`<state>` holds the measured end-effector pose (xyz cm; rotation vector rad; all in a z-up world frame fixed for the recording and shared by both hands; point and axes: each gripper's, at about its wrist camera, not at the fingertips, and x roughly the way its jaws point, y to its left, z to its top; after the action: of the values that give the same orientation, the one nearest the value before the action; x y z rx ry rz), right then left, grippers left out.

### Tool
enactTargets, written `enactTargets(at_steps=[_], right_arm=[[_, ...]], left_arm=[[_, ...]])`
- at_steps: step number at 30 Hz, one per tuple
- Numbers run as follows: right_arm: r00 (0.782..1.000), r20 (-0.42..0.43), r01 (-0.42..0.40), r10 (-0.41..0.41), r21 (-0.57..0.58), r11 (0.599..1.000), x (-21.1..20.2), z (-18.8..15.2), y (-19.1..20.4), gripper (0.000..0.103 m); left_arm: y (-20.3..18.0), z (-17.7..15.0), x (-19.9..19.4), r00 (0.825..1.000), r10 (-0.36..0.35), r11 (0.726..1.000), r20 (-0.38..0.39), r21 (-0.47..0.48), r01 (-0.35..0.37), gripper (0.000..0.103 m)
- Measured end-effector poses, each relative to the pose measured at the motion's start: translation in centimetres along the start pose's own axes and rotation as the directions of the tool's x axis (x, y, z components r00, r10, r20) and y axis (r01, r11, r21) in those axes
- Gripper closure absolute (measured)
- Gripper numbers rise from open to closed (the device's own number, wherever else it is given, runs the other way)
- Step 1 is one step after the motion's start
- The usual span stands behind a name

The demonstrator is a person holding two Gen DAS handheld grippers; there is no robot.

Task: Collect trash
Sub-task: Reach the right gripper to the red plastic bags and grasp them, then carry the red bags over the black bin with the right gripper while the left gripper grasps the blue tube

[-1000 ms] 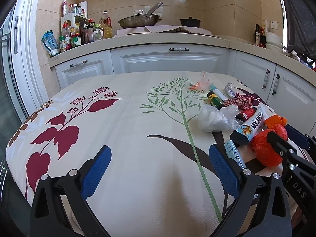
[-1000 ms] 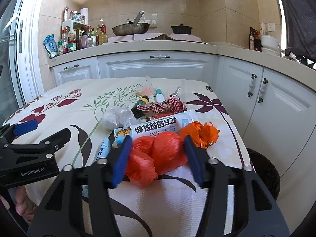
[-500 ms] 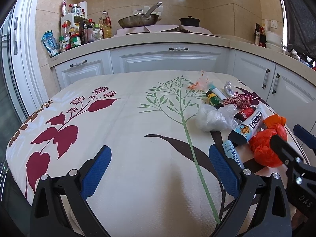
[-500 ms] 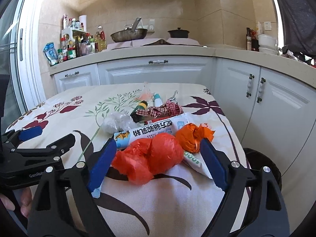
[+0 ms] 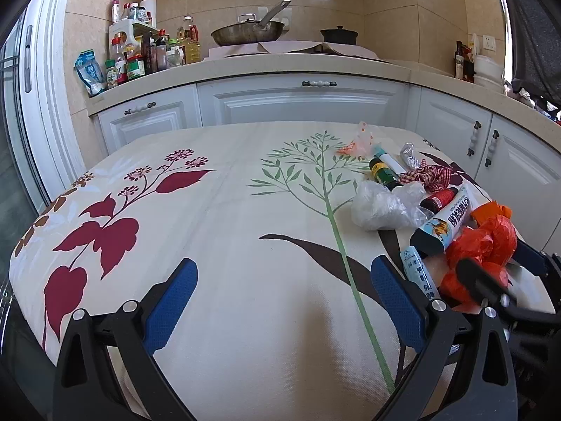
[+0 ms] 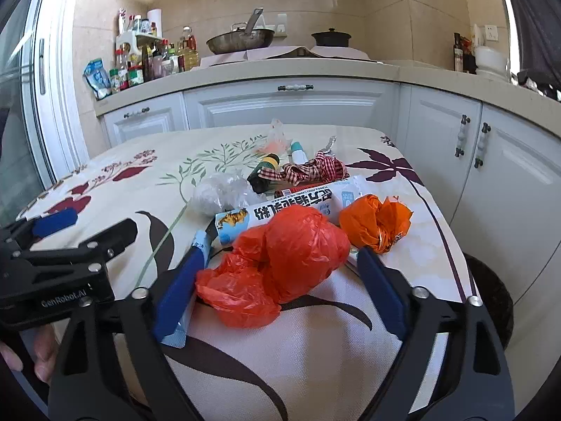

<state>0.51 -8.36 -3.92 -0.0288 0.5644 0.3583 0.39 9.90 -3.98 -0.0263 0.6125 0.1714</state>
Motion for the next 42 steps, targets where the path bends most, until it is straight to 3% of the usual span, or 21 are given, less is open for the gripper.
enactTargets(at_steps=[2, 9, 20, 34, 36, 38, 42], right_arm=[[1.000, -0.006, -0.007, 0.007, 0.009, 1.000, 0.1, 0.1, -0.2, 0.042], [1.000, 0.014, -0.011, 0.010, 0.019, 1.000, -0.6, 0.1, -0.4, 0.048], [0.996, 0.074, 0.055, -0.055, -0.005, 0.998, -3.2, 0.6, -1.5, 0.049], [0.978, 0.113, 0.163, -0.176, 0.114, 0.980, -6.5, -1.2, -7.9, 0.049], [0.977, 0.115, 0.166, -0.181, 0.130, 0.977, -6.8, -1.6, -8.6, 0.049], [0.976, 0.116, 0.167, -0.185, 0.147, 0.975, -6.9, -1.9, -9.2, 0.049], [0.976, 0.116, 0.162, -0.182, 0.166, 0.973, -6.9, -2.3, -9.8, 0.049]], left_arm=[[0.0, 0.0, 0.0, 1.000, -0.001, 1.000, 0.000, 0.000, 0.001, 0.007], [-0.1, -0.1, 0.0, 1.000, -0.006, 1.000, -0.002, 0.002, 0.006, 0.007], [-1.8, 0.0, -0.8, 0.999, -0.051, 0.999, 0.005, 0.013, 0.051, 0.007], [-7.0, -1.2, -0.5, 0.995, -0.086, 0.994, -0.049, 0.063, 0.089, 0.007], [-7.3, -1.6, -0.3, 0.996, -0.075, 0.994, -0.056, 0.069, 0.079, 0.012], [-7.7, -1.8, -0.1, 0.994, -0.078, 0.993, -0.071, 0.086, 0.084, 0.043], [-8.1, -2.2, -0.3, 0.995, -0.078, 0.990, -0.056, 0.111, 0.084, 0.050]])
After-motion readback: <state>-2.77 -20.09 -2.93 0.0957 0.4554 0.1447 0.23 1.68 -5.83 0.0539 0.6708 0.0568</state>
